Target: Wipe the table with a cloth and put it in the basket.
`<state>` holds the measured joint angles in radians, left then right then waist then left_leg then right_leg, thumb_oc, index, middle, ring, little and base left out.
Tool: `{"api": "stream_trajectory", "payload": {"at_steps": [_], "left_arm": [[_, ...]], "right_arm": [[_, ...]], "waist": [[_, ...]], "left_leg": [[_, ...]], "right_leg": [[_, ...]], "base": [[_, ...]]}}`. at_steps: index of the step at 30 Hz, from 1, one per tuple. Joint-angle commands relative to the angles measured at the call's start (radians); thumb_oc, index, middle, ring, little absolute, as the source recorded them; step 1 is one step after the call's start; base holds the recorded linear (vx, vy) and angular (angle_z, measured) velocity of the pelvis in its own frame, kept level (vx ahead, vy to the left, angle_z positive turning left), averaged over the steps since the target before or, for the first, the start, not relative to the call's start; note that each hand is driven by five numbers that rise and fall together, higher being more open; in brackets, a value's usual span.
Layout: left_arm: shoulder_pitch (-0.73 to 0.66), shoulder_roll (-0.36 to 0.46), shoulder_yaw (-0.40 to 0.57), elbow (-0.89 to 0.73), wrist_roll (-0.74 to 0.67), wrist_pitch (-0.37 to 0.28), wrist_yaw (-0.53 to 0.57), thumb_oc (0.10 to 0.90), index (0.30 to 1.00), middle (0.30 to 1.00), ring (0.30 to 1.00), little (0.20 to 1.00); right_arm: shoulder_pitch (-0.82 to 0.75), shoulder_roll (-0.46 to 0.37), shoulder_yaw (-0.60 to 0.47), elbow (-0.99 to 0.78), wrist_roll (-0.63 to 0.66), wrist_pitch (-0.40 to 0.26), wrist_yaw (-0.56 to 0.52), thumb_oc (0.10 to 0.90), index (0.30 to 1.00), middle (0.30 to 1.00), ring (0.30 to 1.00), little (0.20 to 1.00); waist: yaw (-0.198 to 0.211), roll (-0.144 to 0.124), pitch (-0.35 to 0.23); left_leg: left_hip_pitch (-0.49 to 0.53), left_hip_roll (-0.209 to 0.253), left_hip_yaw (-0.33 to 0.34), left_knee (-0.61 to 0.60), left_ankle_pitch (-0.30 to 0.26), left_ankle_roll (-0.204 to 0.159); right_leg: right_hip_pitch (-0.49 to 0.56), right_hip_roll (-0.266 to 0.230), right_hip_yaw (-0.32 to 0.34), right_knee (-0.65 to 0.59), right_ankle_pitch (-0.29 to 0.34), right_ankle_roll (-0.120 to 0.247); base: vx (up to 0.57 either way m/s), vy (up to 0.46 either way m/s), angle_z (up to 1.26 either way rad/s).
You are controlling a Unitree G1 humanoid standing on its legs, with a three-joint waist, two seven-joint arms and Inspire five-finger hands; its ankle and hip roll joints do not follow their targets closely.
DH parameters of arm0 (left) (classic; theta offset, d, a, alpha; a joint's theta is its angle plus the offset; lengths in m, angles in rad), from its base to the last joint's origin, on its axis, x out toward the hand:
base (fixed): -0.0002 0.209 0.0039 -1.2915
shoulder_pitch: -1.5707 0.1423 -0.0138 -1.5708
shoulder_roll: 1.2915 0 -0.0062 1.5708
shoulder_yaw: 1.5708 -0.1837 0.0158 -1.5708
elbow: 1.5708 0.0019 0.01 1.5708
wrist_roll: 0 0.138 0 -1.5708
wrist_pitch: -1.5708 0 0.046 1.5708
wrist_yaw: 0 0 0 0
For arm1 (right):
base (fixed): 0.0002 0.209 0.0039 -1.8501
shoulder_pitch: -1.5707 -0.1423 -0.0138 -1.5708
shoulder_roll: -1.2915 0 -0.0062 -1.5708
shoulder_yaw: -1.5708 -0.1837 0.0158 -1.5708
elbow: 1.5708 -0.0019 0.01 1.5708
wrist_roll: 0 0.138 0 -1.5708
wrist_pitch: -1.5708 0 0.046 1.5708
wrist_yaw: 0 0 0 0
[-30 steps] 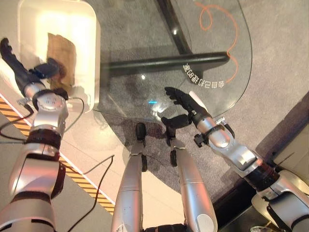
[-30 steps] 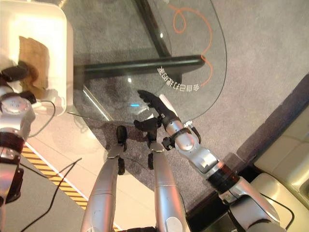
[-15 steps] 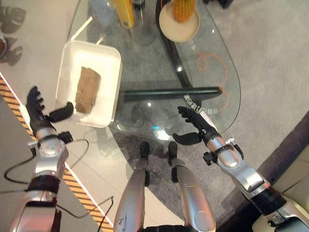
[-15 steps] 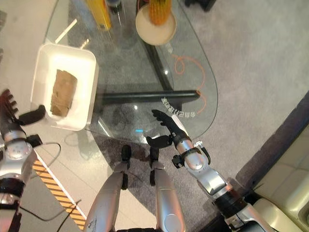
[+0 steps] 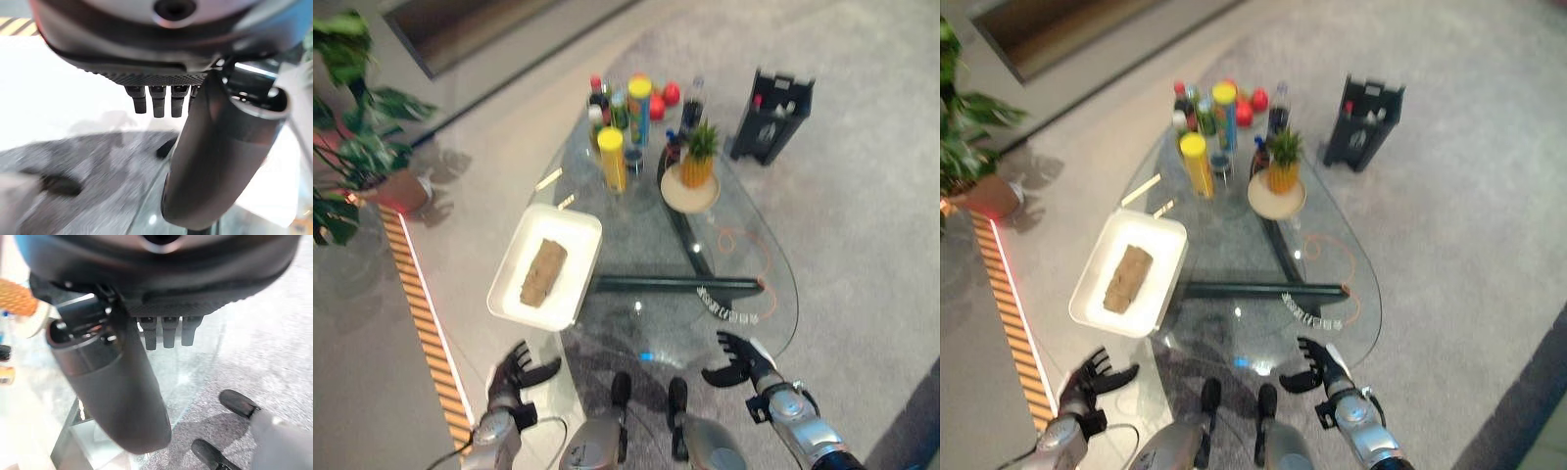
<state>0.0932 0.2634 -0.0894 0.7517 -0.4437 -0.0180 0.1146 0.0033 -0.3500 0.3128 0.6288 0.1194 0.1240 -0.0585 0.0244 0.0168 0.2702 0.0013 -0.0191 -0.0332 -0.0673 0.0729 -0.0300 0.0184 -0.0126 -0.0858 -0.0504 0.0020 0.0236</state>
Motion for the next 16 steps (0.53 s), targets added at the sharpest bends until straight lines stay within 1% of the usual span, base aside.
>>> {"api": "stream_trajectory", "payload": {"at_steps": [1, 2, 3, 5, 7, 9, 10, 11, 13, 16], "left_arm": [[-0.023, 0.001, -0.093, 0.136, 0.087, -0.119, -0.024, 0.800, 0.900, 0.900, 0.900, 0.900], [-0.024, -0.001, -0.095, 0.141, 0.085, -0.123, -0.023, 0.800, 0.900, 0.900, 0.900, 0.900], [-0.039, -0.022, -0.102, 0.206, 0.079, -0.146, -0.018, 0.800, 0.900, 0.900, 0.900, 0.900], [-0.056, -0.037, -0.114, 0.299, 0.085, -0.167, -0.020, 0.800, 0.900, 0.900, 0.900, 0.900], [-0.069, -0.049, -0.118, 0.379, 0.106, -0.153, -0.002, 0.800, 0.900, 0.900, 0.900, 0.900], [-0.079, -0.054, -0.118, 0.422, 0.116, -0.139, 0.006, 0.800, 0.900, 0.900, 0.900, 0.900], [-0.088, -0.057, -0.118, 0.470, 0.118, -0.149, 0.015, 0.800, 0.900, 0.900, 0.900, 0.900], [-0.095, -0.060, -0.115, 0.492, 0.131, -0.139, 0.029, 0.800, 0.900, 0.900, 0.900, 0.900], [-0.100, -0.064, -0.110, 0.512, 0.140, -0.133, 0.034, 0.800, 0.900, 0.900, 0.900, 0.900], [-0.103, -0.071, -0.097, 0.537, 0.121, -0.124, 0.037, 0.800, 0.900, 0.900, 0.900, 0.900]], "right_arm": [[0.012, 0.049, -0.004, 0.179, 0.124, -0.037, 0.026, 0.800, 0.900, 0.900, 0.900, 0.900], [0.010, 0.050, -0.005, 0.186, 0.127, -0.034, 0.026, 0.800, 0.900, 0.900, 0.900, 0.900], [-0.001, 0.076, -0.015, 0.308, 0.119, -0.064, 0.034, 0.800, 0.900, 0.900, 0.900, 0.900], [-0.018, 0.097, -0.026, 0.425, 0.122, -0.080, 0.035, 0.800, 0.900, 0.900, 0.900, 0.900], [-0.028, 0.111, -0.028, 0.514, 0.089, -0.097, 0.026, 0.800, 0.900, 0.900, 0.900, 0.900], [-0.033, 0.118, -0.025, 0.543, 0.087, -0.090, 0.021, 0.800, 0.900, 0.900, 0.900, 0.900], [-0.039, 0.125, -0.031, 0.590, 0.090, -0.104, 0.025, 0.800, 0.900, 0.900, 0.900, 0.900], [-0.041, 0.130, -0.037, 0.613, 0.103, -0.101, 0.026, 0.800, 0.900, 0.900, 0.900, 0.900], [-0.043, 0.135, -0.042, 0.626, 0.135, -0.088, 0.031, 0.800, 0.900, 0.900, 0.900, 0.900], [-0.037, 0.143, -0.072, 0.662, 0.155, -0.087, 0.049, 0.800, 0.900, 0.900, 0.900, 0.900]], "waist": [[0.008, -0.043, -0.122], [0.008, -0.043, -0.122], [0.007, -0.041, -0.135], [0.005, -0.040, -0.147], [0.002, -0.040, -0.156], [-0.001, -0.041, -0.161], [-0.006, -0.040, -0.166], [-0.009, -0.040, -0.171], [-0.014, -0.039, -0.176], [-0.023, -0.033, -0.182]], "left_leg": [[-0.006, -0.019, 0.008, 0.074, -0.084, 0.008], [-0.003, -0.019, 0.009, 0.073, -0.085, 0.008], [0.017, -0.012, 0.017, 0.063, -0.090, 0.007], [0.033, -0.004, 0.027, 0.057, -0.092, 0.005], [0.047, 0.001, 0.031, 0.051, -0.094, 0.004], [0.054, 0.003, 0.034, 0.048, -0.096, 0.005], [0.064, 0.006, 0.038, 0.043, -0.098, 0.004], [0.070, 0.008, 0.041, 0.040, -0.099, 0.004], [0.074, 0.010, 0.046, 0.038, -0.100, 0.004], [0.086, 0.014, 0.053, 0.031, -0.104, 0.003]], "right_leg": [[0.013, -0.015, -0.030, 0.045, -0.022, 0.020], [0.015, -0.015, -0.029, 0.044, -0.022, 0.020], [0.033, -0.013, -0.029, 0.034, -0.024, 0.019], [0.047, -0.011, -0.028, 0.026, -0.025, 0.017], [0.057, -0.009, -0.024, 0.022, -0.026, 0.016], [0.063, -0.007, -0.020, 0.018, -0.026, 0.016], [0.069, -0.005, -0.016, 0.016, -0.028, 0.014], [0.074, -0.003, -0.014, 0.015, -0.029, 0.013], [0.075, -0.002, -0.008, 0.015, -0.030, 0.013], [0.081, -0.002, -0.001, 0.011, -0.031, 0.013]], "base": [[0.05, -0.062, 0.02], [0.07, -0.073, 0.02], [0.04, -0.051, -0.02], [0.04, -0.054, -0.04], [0.03, -0.034, -0.12], [0.03, -0.023, -0.16], [0.06, -0.025, -0.15], [0.05, -0.015, -0.10], [0.04, -0.007, -0.03], [0.04, 0.011, -0.05]]}}
